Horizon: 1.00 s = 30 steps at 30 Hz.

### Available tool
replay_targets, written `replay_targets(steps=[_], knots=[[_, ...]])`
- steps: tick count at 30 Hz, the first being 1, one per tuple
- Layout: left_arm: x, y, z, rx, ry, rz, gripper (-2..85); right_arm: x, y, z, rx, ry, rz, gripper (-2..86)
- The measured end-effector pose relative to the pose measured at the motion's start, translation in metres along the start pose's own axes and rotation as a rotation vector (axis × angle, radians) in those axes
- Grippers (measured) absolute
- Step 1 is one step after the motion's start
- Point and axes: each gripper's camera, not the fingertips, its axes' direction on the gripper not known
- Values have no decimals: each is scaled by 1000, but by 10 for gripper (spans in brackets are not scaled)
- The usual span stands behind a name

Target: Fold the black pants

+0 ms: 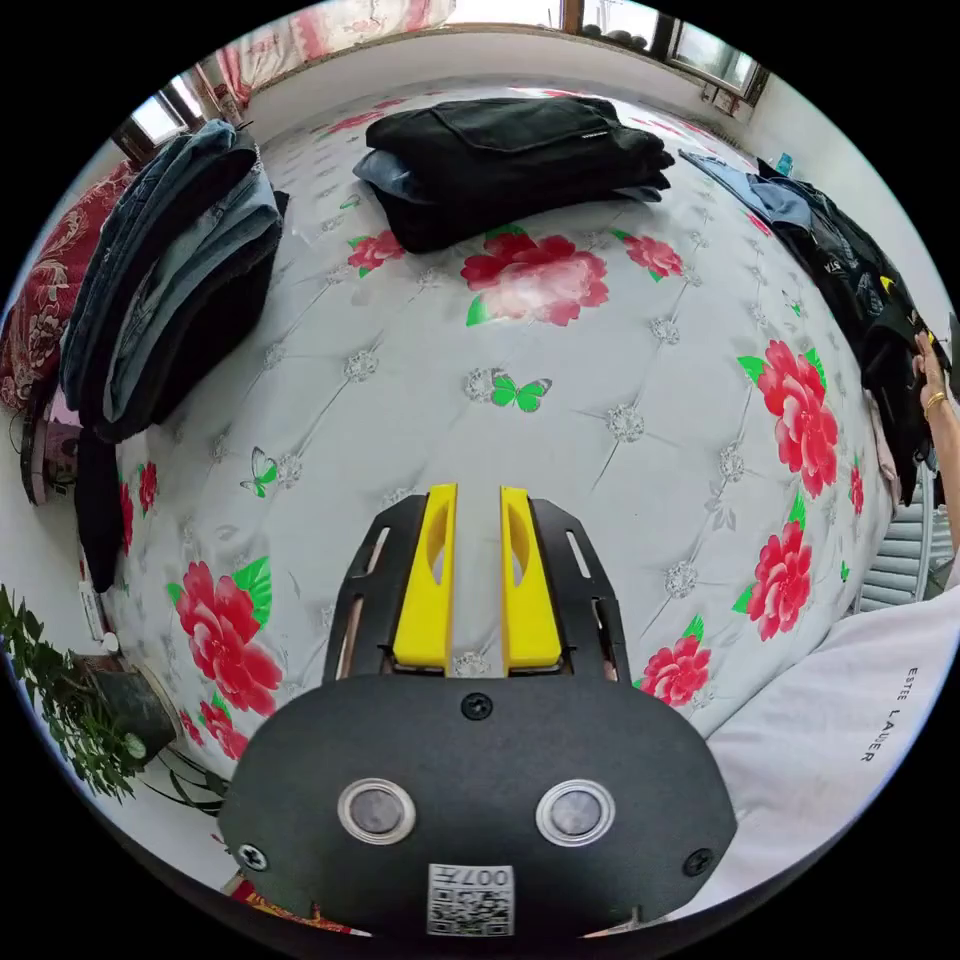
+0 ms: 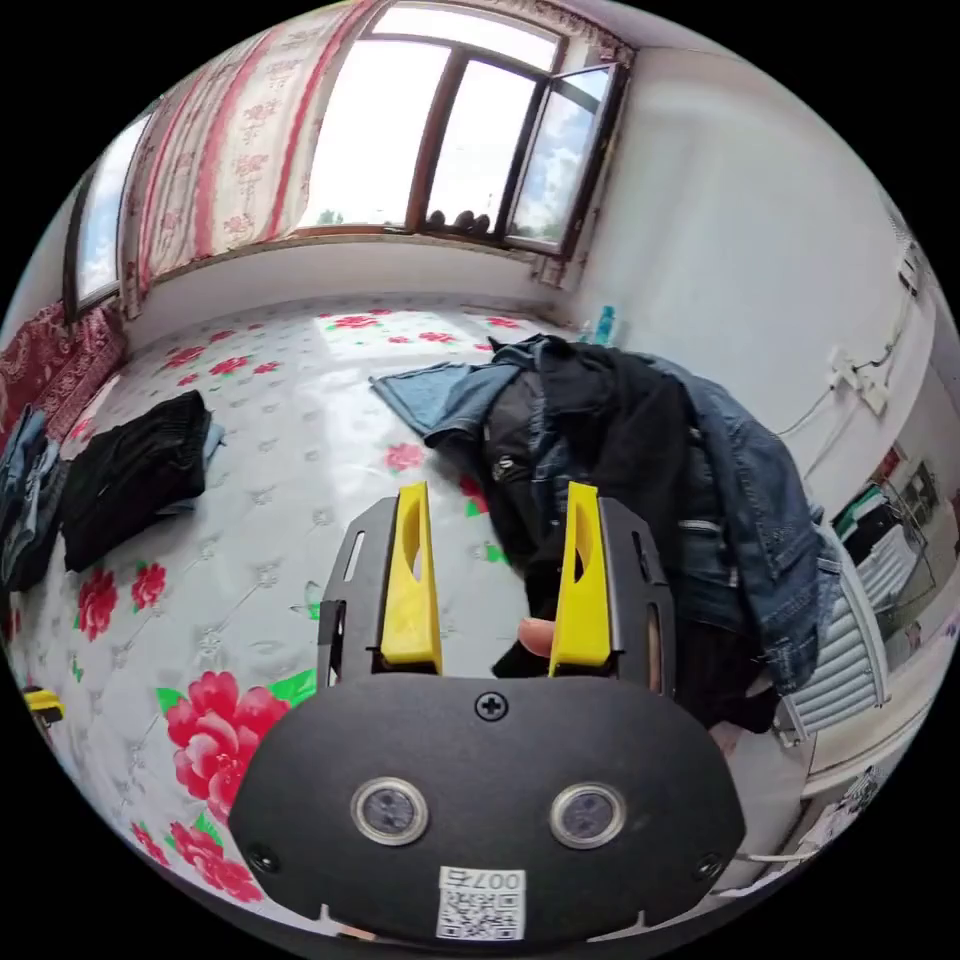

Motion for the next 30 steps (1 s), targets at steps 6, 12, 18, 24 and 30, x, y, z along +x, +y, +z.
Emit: replay_targets(steps=[6,12,18,24,30], knots=[[40,43,9,85,-118,35,15,85,-6,48,-329,-196,286,86],[43,39,-27,78,111,42,-7,15,26,12,-282,-436,198,15],[69,96,-104,331,376,188,51,-146,109,-76,-404,-831,-161,1],[41,180,-139,356,432,217,137,-298,191,-180,-502,-1222,-447,4],[-42,253,-173,438,266,-11,58,-387,217,-284,-531,-1719,-770,34]])
